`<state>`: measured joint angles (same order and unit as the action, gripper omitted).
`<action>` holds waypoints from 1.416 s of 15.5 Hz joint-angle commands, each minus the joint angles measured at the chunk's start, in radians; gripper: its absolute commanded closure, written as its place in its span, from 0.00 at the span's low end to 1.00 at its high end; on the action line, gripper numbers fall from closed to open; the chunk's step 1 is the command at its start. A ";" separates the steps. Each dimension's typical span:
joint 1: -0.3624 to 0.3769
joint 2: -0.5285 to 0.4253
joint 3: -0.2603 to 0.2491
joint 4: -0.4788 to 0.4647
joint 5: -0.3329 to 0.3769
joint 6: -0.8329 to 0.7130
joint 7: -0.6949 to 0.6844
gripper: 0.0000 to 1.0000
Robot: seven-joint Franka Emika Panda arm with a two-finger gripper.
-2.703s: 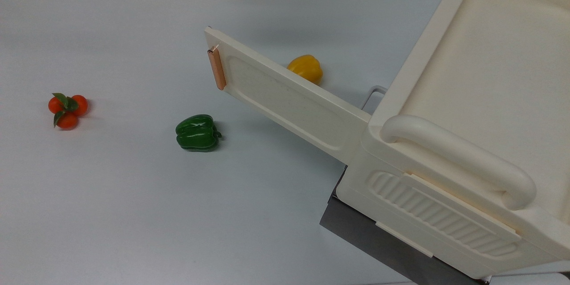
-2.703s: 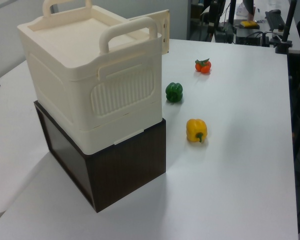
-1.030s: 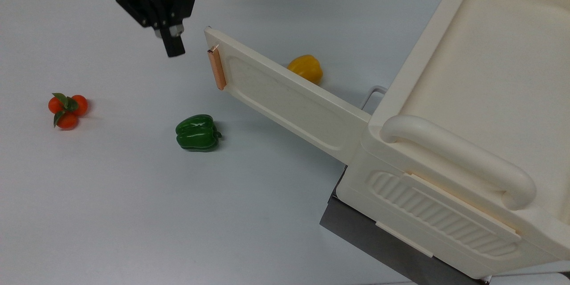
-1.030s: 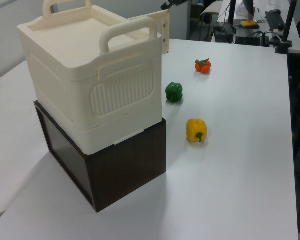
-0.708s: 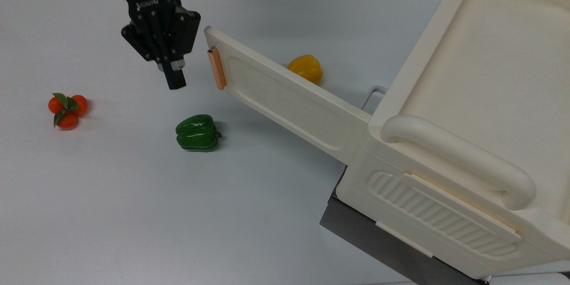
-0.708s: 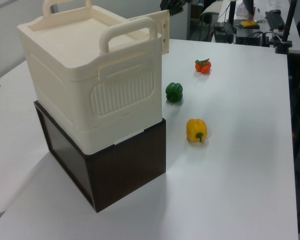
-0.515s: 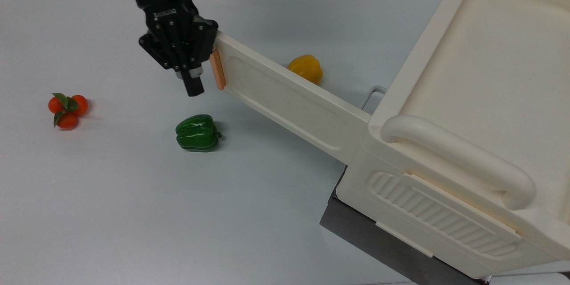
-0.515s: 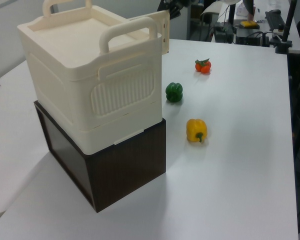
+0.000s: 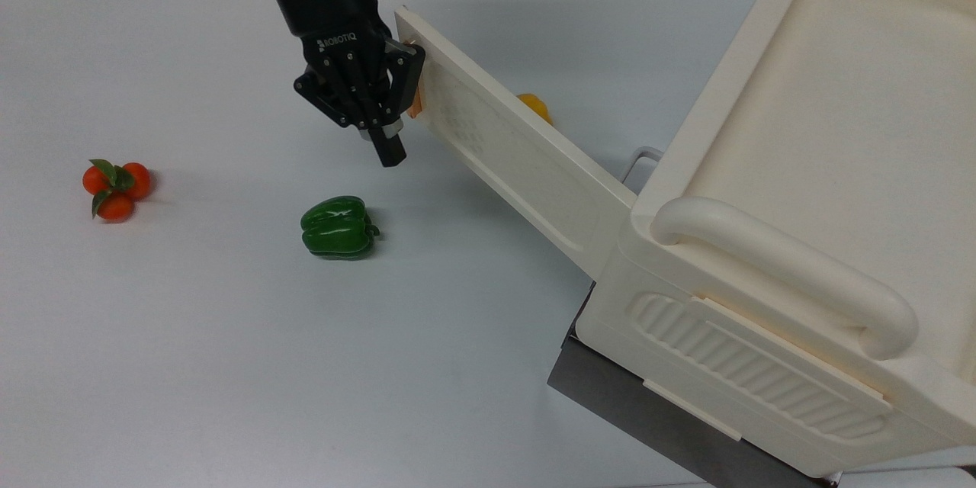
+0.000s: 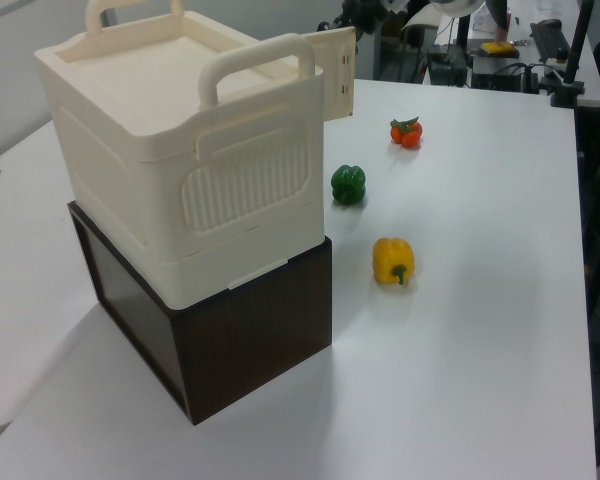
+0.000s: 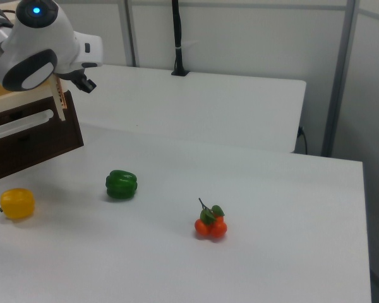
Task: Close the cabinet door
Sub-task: 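Push the door edge with the gripper, swinging it shut against the cabinet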
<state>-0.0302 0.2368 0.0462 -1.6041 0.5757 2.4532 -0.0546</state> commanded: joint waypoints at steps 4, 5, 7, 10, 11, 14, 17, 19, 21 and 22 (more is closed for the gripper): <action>0.007 -0.068 0.029 -0.022 0.003 -0.184 0.002 1.00; 0.007 -0.070 0.038 -0.020 0.001 -0.195 0.002 1.00; 0.007 -0.071 0.061 -0.020 -0.002 -0.209 0.004 1.00; 0.009 -0.073 0.101 -0.022 -0.003 -0.212 0.016 1.00; 0.007 -0.073 0.119 -0.020 -0.003 -0.212 0.018 1.00; 0.007 -0.071 0.158 -0.020 -0.008 -0.211 0.044 1.00; 0.009 -0.070 0.188 -0.022 -0.008 -0.210 0.047 1.00; 0.009 -0.068 0.213 -0.023 -0.008 -0.207 0.049 1.00; 0.009 -0.065 0.236 -0.023 -0.008 -0.200 0.055 1.00; 0.009 -0.063 0.245 -0.022 -0.008 -0.197 0.067 1.00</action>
<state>-0.0209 0.1895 0.2640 -1.6082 0.5739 2.2623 -0.0276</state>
